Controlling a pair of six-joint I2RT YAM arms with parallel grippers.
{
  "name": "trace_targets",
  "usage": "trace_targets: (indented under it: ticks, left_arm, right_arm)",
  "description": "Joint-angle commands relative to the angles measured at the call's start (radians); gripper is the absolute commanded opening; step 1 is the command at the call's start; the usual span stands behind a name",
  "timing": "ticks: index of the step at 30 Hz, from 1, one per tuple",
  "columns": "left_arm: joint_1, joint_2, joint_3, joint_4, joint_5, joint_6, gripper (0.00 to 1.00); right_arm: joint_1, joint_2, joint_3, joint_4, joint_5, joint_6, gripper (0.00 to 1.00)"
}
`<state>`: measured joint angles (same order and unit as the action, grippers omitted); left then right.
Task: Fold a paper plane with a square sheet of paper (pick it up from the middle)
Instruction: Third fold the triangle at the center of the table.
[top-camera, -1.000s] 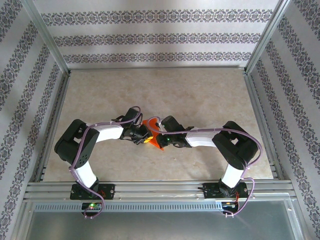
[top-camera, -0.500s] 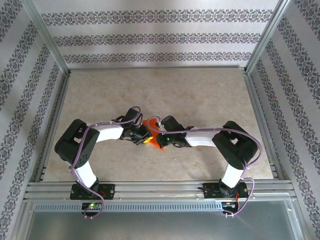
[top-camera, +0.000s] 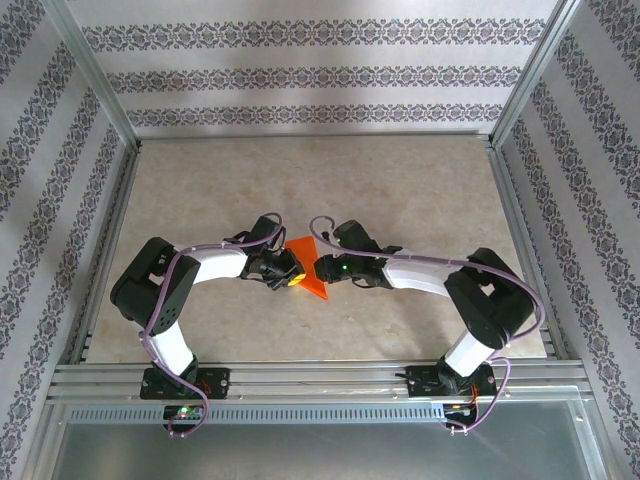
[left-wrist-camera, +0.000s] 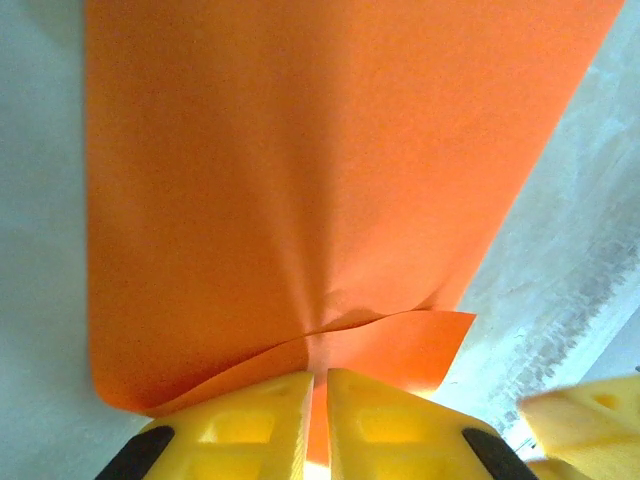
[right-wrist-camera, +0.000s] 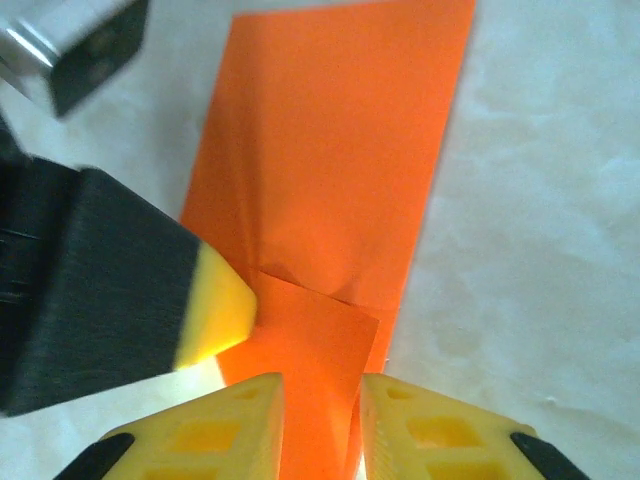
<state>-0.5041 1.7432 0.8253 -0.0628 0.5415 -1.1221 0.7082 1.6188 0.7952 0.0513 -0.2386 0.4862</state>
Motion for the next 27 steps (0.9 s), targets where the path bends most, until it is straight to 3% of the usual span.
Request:
trace_targets:
  ticks: [1,6,11,27]
  left_arm:
    - [-0.012,0.058,-0.011,-0.097,-0.063,0.014,0.13]
    - [-0.012,0.056,-0.010,-0.112,-0.072,0.010,0.13]
    - [-0.012,0.052,-0.011,-0.122,-0.082,0.008,0.13]
    - [-0.011,0.056,-0.010,-0.140,-0.087,0.012,0.12]
  right_arm:
    - [-0.010,-0.051,-0.016,-0.028,-0.035,0.052,0.27]
    - [0.005,-0.025,-0.009,-0.016,-0.179,0.086,0.14]
    - [0.037,0.054,0.008,-0.008,-0.223,0.089,0.07]
    - [0.034,0.151,0.034,-0.044,-0.198,0.075,0.04]
